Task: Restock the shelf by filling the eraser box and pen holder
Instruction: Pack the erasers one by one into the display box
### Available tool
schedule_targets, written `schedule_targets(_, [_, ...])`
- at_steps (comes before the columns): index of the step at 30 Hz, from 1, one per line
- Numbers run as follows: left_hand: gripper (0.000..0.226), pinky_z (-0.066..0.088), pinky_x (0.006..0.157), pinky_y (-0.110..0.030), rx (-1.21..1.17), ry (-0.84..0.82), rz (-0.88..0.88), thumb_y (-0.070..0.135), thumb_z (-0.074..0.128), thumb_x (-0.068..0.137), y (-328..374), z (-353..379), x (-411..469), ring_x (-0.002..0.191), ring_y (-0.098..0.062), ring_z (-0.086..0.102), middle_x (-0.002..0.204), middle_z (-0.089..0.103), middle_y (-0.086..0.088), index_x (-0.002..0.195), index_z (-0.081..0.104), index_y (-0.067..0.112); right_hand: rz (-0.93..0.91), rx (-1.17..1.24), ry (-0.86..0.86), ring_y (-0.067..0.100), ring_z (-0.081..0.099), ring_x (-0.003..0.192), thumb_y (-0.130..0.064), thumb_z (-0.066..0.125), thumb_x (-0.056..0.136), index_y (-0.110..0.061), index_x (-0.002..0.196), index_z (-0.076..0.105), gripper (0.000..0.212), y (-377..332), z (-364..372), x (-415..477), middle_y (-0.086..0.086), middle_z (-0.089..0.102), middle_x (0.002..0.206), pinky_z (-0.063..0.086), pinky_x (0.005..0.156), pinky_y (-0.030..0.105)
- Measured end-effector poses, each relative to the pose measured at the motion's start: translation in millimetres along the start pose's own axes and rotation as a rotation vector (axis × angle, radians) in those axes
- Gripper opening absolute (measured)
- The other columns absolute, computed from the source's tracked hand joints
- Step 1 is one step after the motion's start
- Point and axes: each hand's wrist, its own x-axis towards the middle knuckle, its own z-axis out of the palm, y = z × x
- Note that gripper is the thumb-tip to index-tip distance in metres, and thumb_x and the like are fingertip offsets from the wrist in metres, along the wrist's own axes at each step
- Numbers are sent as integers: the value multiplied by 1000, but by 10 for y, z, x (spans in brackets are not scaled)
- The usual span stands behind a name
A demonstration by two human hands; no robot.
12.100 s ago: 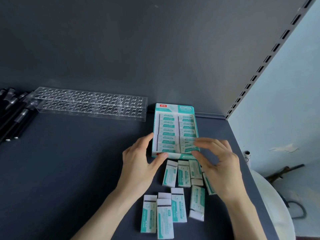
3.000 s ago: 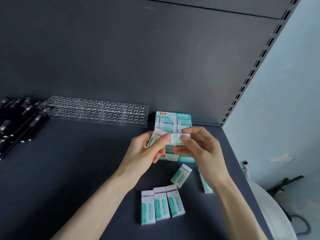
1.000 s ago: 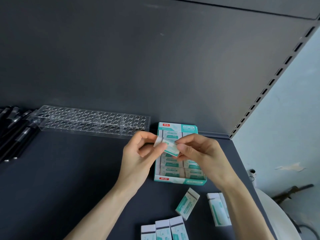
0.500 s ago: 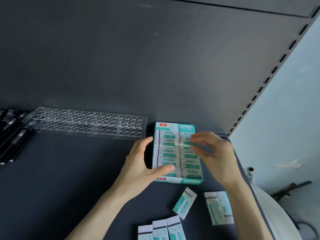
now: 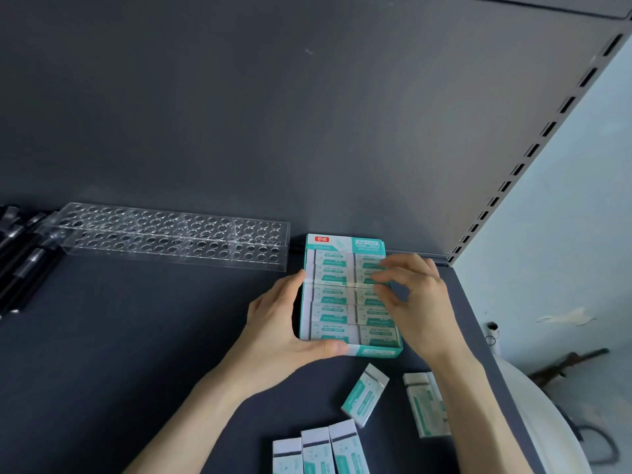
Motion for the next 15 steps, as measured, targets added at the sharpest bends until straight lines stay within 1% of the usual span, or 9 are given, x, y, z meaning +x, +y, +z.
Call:
schedule_targets(2, [92,27,113,-41,-8,6,-17,71,68,47,-11,8,4,135,-2,25,132,33,36,127,23,66,14,-23,3,8,36,99,-5,67,83,-13,91,74,14,-5,23,4,-14,50,107,29,74,1])
schedule_targets(4, [98,27,113,-40,-9,6,-32,70,70,48,-14,14,8,136,-6,23,137,32,31,134,24,58,34,-43,11,7,33,97,-8,67,83,-14,92,73,13,-10,36,5,-15,47,107,28,73,2])
schedule_targets(6, [101,27,113,-40,-9,-3,-37,70,70,47,-21,15,8,136,-7,23,138,32,30,136,25,54,46,-48,12,7,32,97,-11,67,84,-15,93,73,12,-20,36,0,-16,45,107,28,73,3])
schedule_targets(8, [104,29,113,-43,-10,-4,-38,71,69,46,-25,13,5,137,-9,24,139,32,28,138,25,52,59,-50,-3,7,31,99,-13,67,85,-16,96,72,13,-30,19,-5,-12,48,109,29,75,6])
schedule_targets(10, [106,30,112,-45,-14,-5,-45,71,70,47,-29,11,17,137,-10,25,141,31,26,140,24,49,68,-58,-44,8,29,101,-16,66,86,-19,100,71,15,-37,3,13,-8,49,113,29,82,13])
schedule_targets(11, [105,30,111,-46,-8,-11,-37,71,70,47,-18,5,14,137,-9,26,140,31,25,140,25,49,69,-60,-57,8,28,102,-18,65,86,-19,102,70,17,-48,-15,9,-8,48,114,31,84,18])
schedule_targets(13, [100,30,112,-45,31,-21,-1,72,68,48,24,-16,-1,132,-3,30,136,32,25,137,29,49,69,-25,-50,9,31,104,-18,66,86,-19,105,69,19,-81,-65,-35,-9,46,112,35,86,20])
schedule_targets(14, [98,29,112,-42,50,-18,17,73,66,48,54,-34,-18,130,1,31,134,32,26,135,31,48,76,18,-37,10,35,104,-16,66,86,-18,105,69,19,-103,-96,-79,-10,46,110,39,86,19])
schedule_targets(15, [95,29,111,-39,62,-4,32,73,66,49,82,-47,-45,128,4,31,132,31,27,134,33,47,89,73,-21,10,41,104,-15,65,86,-16,105,69,19,-120,-133,-138,-10,47,108,42,84,15])
